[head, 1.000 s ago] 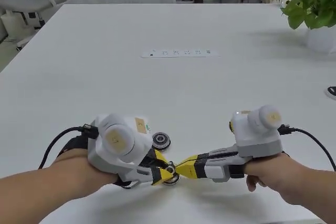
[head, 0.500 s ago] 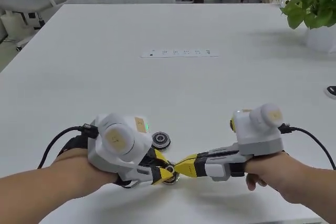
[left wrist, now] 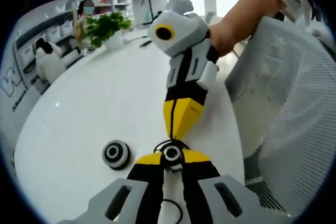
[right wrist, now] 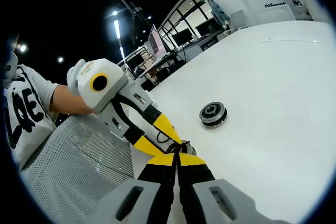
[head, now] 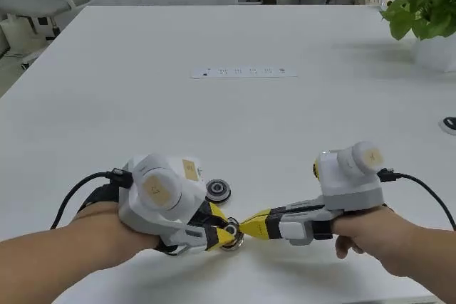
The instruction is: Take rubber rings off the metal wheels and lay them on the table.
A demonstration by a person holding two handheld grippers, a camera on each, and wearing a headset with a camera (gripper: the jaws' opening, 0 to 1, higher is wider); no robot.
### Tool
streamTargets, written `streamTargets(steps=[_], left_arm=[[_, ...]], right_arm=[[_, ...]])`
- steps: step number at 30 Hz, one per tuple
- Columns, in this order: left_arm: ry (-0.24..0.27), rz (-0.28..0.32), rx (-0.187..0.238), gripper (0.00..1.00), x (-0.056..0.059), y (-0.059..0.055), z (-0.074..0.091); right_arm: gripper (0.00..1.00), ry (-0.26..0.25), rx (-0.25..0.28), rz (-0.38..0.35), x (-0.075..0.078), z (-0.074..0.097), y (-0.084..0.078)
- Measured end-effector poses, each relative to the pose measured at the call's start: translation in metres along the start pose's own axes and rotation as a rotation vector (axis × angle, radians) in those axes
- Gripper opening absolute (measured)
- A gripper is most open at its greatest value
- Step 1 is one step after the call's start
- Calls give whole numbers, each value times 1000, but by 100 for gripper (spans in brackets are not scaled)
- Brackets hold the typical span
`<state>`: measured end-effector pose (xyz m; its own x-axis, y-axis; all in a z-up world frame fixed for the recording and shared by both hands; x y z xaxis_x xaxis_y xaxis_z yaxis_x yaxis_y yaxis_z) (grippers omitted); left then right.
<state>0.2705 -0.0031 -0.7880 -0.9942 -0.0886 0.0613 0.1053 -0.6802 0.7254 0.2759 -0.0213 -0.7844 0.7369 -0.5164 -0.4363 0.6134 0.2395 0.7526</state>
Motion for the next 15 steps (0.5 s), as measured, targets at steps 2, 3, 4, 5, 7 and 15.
streamTargets(steps=[2,3,4,5,7,15], left_arm=[[3,-1,2,13,0,0,0],[4,1,5,13,0,0,0],[3,3,8,13,0,0,0],[1,4,9,13,0,0,0],[3,2,6,13,-1,1,0],[-1,-24,-13,15,-1,0,2]], right_arm=[[0,-4,-1,9,0,0,0],[0,-5,1,11,0,0,0],[0,-5,2,13,-1,0,1],[0,-4,4,16,-1,-1,2],[0,-1,8,20,-2,-1,2],[0,-1,7,24,-1,-1,3]])
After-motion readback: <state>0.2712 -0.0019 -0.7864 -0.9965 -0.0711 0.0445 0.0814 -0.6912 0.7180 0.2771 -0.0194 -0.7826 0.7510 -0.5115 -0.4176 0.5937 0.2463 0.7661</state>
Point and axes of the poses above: the centre of the closed fingertips' face, and the gripper's own axes: z roughly backward along the fingers, x roughly to its right, y roughly out of its top, the point moved 1 cm from there along z, roughly backward along the fingers, and after that the axes turned 13 degrees about -y, right-handed, at the moved point
